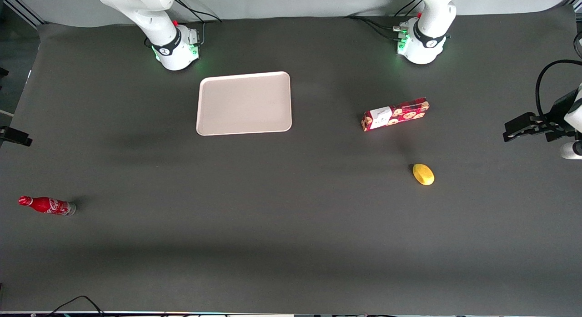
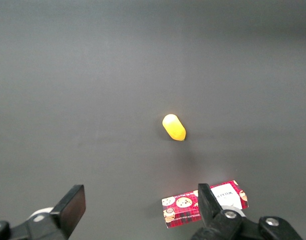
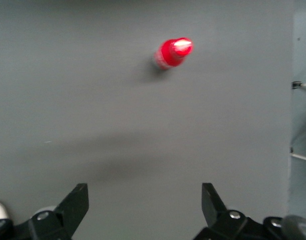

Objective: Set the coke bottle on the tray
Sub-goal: 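Move the right gripper, open, toward the red Coca-Cola bottle, then lower the open right gripper over the bottle's neck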

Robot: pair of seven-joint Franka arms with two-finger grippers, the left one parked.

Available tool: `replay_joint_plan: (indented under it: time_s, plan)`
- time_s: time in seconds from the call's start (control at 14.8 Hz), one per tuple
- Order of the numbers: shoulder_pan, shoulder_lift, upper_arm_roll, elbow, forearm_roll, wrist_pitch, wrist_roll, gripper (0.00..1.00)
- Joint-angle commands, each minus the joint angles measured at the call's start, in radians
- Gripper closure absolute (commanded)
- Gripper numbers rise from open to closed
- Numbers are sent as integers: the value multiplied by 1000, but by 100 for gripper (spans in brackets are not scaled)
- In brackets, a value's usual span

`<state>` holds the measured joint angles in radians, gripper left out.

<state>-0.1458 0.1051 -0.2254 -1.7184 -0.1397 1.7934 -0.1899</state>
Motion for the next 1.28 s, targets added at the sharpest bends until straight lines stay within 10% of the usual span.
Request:
replay_joint_plan:
  time_s: [0.0, 0.34, 0.81, 1.21]
  plan:
    - [2, 166, -132, 146, 82, 26, -196, 0]
    - [0, 323, -233, 197, 331, 154, -322, 0]
    - [-6, 479, -233, 198, 491, 360, -391, 0]
    - [0, 567, -232, 252, 499, 365, -395, 0]
